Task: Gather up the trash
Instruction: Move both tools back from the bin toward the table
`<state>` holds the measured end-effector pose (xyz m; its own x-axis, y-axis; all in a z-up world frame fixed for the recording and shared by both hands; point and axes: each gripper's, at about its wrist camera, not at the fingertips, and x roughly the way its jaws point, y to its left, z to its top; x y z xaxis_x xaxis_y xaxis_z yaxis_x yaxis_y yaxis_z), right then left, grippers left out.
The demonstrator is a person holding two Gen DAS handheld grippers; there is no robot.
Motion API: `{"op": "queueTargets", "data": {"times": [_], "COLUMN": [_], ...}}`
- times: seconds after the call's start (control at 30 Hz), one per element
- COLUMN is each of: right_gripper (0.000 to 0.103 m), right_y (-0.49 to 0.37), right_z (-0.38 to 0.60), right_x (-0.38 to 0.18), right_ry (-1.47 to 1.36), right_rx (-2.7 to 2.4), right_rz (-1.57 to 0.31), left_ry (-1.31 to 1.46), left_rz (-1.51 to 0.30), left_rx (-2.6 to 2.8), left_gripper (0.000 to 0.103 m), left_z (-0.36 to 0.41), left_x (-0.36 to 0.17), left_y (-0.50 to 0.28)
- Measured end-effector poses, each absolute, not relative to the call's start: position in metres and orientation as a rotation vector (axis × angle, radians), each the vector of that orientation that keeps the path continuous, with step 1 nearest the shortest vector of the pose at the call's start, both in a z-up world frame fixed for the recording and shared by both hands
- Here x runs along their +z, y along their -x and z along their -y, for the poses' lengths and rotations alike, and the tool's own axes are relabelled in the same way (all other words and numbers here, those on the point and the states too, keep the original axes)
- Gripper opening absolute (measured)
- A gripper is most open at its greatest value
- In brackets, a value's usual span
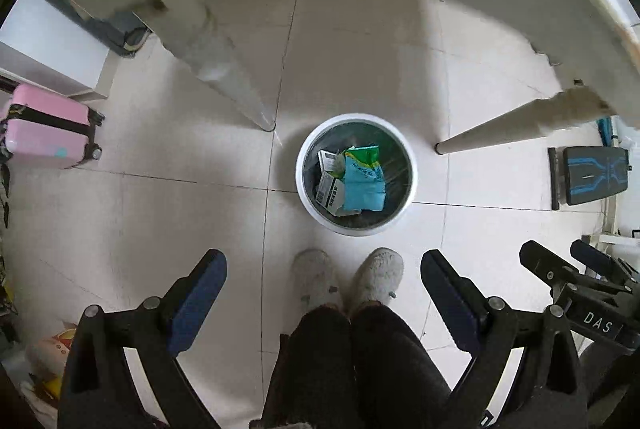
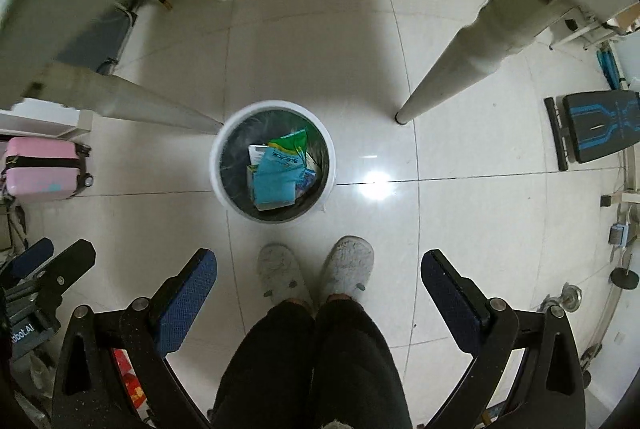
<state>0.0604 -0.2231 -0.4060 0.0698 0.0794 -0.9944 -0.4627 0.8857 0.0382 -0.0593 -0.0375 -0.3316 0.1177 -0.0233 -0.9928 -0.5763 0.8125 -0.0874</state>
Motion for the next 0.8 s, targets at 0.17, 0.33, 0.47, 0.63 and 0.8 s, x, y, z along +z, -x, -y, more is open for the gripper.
{"op": "queueTargets", "data": {"times": [0.17, 0.33, 0.47, 0.63, 0.8], "right_gripper": [0.103, 0.103, 0.103, 0.103, 0.103], "right_y": [-0.039, -0.019, -0.011, -0.021, -0.06], "right_z": [0.23, 0.237, 0.239, 0.228, 0.199], "right_x": [-0.328, -0.251, -0.193, -0.129, -0.087], "right_ry": [0.318, 0.302, 0.257, 0.164, 0.127], "right_rx": [0.438, 0.457, 0.465, 0.491, 0.542], "right_rz": [-1.44, -1.42, -1.401, -1.338, -1.293], "left_ry": [0.521, 0.517, 0.511, 0.473, 0.41], "left_rz": [-1.389, -1.36, -1.305, -1.218, -1.122], "left_rx": [0.428, 0.402, 0.399, 0.425, 0.485], "left_gripper": [0.099, 0.099, 0.099, 0.099, 0.101], "left_z": [0.045, 0.049, 0.045, 0.03, 0.005], "left_x": [-0.272, -0.212, -0.168, -0.122, -0.085], "left_y": [0.069, 0.078, 0.079, 0.06, 0.013]}}
